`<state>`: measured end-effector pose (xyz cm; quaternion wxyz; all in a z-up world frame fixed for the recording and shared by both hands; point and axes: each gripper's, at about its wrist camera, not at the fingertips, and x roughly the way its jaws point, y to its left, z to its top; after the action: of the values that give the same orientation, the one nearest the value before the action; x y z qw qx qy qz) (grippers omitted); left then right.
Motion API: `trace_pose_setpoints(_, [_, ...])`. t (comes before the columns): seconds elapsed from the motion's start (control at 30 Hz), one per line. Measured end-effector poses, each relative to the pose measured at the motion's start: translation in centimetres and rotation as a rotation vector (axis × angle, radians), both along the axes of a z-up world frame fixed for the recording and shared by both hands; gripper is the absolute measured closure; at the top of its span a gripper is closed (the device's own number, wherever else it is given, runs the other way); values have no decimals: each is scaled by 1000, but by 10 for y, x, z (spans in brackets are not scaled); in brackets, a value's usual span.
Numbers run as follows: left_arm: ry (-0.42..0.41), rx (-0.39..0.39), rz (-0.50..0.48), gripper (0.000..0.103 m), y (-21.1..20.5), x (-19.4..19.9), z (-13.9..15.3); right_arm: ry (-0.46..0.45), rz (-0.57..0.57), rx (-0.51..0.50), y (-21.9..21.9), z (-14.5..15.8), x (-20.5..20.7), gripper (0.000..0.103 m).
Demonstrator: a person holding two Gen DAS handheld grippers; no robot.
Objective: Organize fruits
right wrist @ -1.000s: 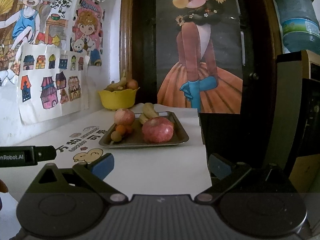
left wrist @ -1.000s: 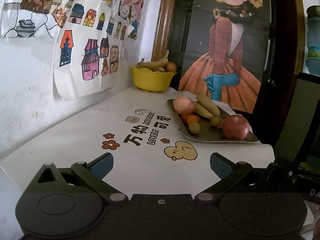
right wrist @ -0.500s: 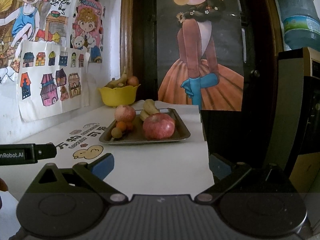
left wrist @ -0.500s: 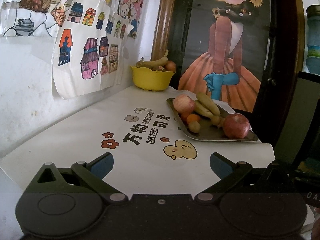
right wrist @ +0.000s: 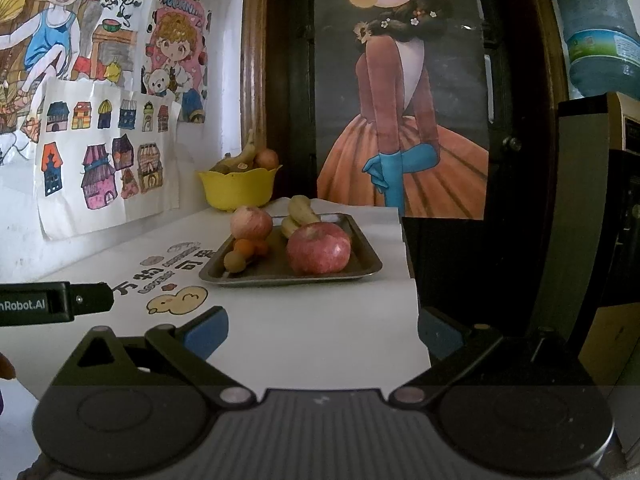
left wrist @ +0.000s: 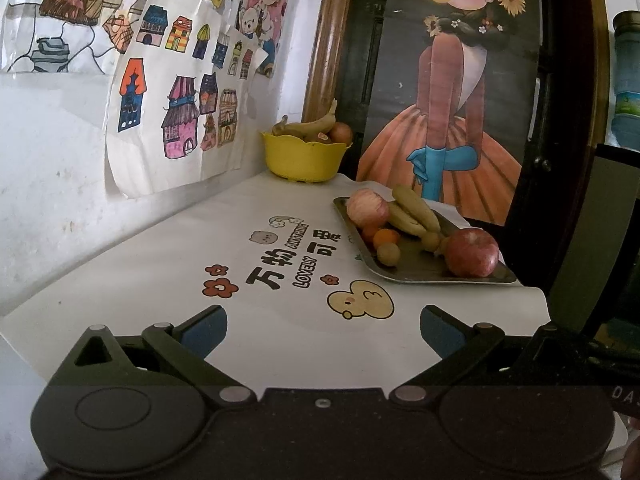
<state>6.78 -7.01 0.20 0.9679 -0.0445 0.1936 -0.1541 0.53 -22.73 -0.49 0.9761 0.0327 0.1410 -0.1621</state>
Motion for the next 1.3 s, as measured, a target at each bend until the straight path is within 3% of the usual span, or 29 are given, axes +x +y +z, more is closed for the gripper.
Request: trace_pose_setpoints(1.3, [5, 1, -1, 1, 0, -1, -1, -3, -10, 10, -2, -5, -5, 0])
